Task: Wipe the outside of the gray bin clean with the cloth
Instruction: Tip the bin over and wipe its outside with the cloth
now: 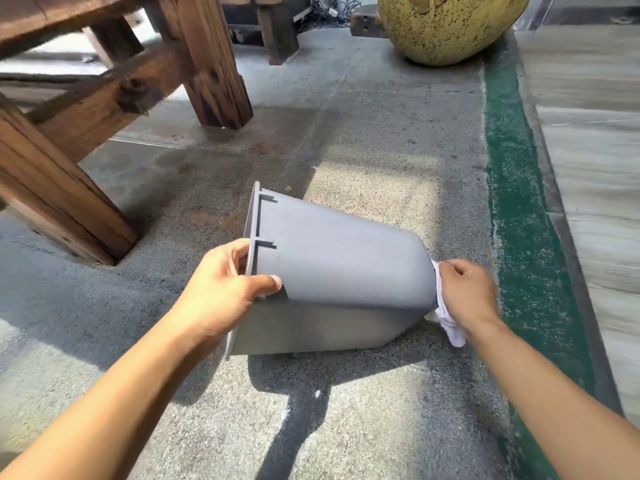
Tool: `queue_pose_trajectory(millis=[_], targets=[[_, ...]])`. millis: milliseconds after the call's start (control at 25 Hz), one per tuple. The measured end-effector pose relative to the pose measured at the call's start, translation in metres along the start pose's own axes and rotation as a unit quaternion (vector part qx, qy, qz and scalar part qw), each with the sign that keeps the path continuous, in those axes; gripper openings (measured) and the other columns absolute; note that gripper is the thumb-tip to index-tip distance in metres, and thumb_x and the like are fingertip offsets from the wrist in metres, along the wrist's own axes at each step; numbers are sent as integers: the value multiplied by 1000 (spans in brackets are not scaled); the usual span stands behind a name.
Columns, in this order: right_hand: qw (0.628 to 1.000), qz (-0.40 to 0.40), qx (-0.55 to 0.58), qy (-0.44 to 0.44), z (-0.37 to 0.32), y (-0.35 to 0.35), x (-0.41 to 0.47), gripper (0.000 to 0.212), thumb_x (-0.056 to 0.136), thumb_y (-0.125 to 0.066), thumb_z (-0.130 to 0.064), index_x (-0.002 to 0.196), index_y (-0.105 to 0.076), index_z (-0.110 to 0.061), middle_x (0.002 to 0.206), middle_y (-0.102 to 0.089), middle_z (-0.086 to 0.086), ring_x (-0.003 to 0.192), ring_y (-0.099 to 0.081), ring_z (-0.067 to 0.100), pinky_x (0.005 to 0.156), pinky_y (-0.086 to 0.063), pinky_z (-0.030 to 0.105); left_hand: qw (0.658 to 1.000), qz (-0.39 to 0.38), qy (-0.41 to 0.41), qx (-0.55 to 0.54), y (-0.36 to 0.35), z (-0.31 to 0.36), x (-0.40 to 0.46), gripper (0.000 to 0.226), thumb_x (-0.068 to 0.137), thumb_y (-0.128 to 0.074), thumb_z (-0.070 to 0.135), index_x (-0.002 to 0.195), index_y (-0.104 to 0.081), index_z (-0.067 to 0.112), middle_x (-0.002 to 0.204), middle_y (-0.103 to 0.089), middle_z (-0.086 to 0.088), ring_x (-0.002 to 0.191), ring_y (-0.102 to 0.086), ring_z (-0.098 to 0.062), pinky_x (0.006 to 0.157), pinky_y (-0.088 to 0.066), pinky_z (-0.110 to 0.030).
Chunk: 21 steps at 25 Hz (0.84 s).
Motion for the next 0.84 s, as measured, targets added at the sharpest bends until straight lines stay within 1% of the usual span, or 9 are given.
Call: queue_pose_trajectory(millis=[120,240,320,400,480,560,640,720,840], targets=[[993,-68,-80,50,-11,4,-12,24,91,-56,-26,109,-72,-31,90,-70,-4,74,-61,13,65,-45,28,994,7,-31,105,4,25,9,29,73,-73,-5,97,-75,11,91,-82,0,77,-74,-17,74,-59,-32],[970,-179,-131,101,-22,1,-25,46,88,-59,-32,131,-57,-48,81,-62,-7,69,-61,16,62,-53,37,970,-1,-61,234,-8,48,18,23,72,-78,13,94,-76,17,86,-81,4,83,-77,-21,77,-61,-39],[961,-226,-119,105,-23,-8,-28,56,83,-60,-34,136,-52,-51,76,-61,-10,69,-62,14,68,-55,40,946,-10,-88,312,-28,57,23,18,72,-80,20,88,-75,16,80,-78,0,79,-73,-23,70,-59,-34],[960,-234,-107,109,-22,-15,-28,62,80,-63,-37,141,-53,-43,74,-54,-15,68,-56,6,66,-48,30,926,-18,-119,359,-52,61,26,15,71,-80,22,84,-73,15,73,-73,3,71,-67,-18,61,-52,-22],[964,-224,-90,109,-21,-16,-27,61,81,-67,-35,140,-58,-37,72,-52,-16,66,-52,2,64,-43,25,909,-32,-153,386,-74,60,25,14,73,-79,19,86,-75,16,72,-71,6,72,-65,-14,58,-45,-15],[971,-216,-68,77,-18,-13,-26,48,83,-67,-28,130,-66,-40,77,-68,-7,70,-61,10,69,-48,29,903,-58,-182,386,-89,56,22,23,74,-78,21,97,-77,19,78,-74,5,73,-64,-11,68,-48,-19],[976,-215,-35,26,-9,-14,-23,33,87,-66,-26,117,-73,-39,85,-78,5,73,-69,17,72,-53,32,900,-95,-192,381,-91,47,19,47,72,-82,40,116,-72,25,86,-73,9,71,-55,0,75,-46,-20],[974,-222,24,-27,-3,-14,-26,25,94,-62,-21,113,-76,-31,89,-81,0,82,-74,16,79,-58,31,897,-101,-202,379,-79,35,15,66,67,-77,63,125,-66,31,92,-68,14,80,-51,3,88,-45,-32],[967,-229,88,-64,1,-16,-31,25,100,-55,-15,111,-76,-24,89,-81,-5,84,-77,11,70,-60,22,887,74,-233,392,-41,15,17,58,77,-61,68,120,-67,30,109,-64,7,110,-53,-16,98,-37,-43]])
Point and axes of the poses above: each hand's wrist, its own x-axis towards the middle knuckle, its own y-axis out of the back of the hand, z = x × y, the point moved 1 cm from there along x, towards the middle knuckle
